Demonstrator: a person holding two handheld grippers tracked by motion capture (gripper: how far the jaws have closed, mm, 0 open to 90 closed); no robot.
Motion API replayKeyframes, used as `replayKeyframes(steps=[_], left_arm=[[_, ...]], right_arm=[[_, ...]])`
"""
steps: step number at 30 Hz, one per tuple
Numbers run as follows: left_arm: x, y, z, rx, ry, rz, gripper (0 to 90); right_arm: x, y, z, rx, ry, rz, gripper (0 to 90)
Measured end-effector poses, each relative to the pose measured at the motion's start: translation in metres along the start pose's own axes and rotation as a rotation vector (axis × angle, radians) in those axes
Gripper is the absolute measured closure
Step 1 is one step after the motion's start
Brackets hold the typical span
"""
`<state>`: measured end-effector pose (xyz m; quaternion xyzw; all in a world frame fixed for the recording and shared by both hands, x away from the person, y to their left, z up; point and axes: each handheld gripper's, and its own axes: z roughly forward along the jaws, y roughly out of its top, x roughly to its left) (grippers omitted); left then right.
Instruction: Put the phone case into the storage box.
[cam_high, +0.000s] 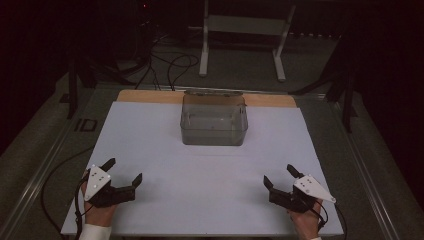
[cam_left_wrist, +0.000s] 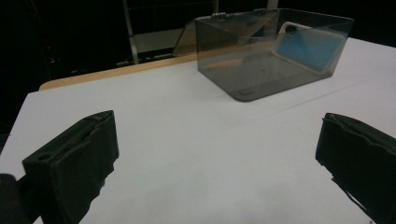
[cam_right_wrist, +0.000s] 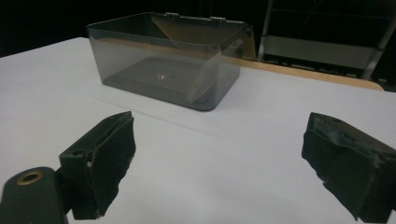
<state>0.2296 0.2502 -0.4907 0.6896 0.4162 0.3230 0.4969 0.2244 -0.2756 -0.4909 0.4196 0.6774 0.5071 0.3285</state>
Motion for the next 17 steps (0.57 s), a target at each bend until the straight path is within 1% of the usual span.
replayKeyframes(steps=[9,17], left_arm=[[0.0008,-0.0014,0.0003,0.003,0.006,-0.002,0.1],[0.0014,-0.0025,0.0017,0.013,0.015,0.002,0.1]], right_arm=[[-0.0015,-0.0037,0.0005,0.006,-0.013,-0.006,9.6],[-0.0015,-0.005,0.0013,0.012,-0.011,-0.017,9.6]])
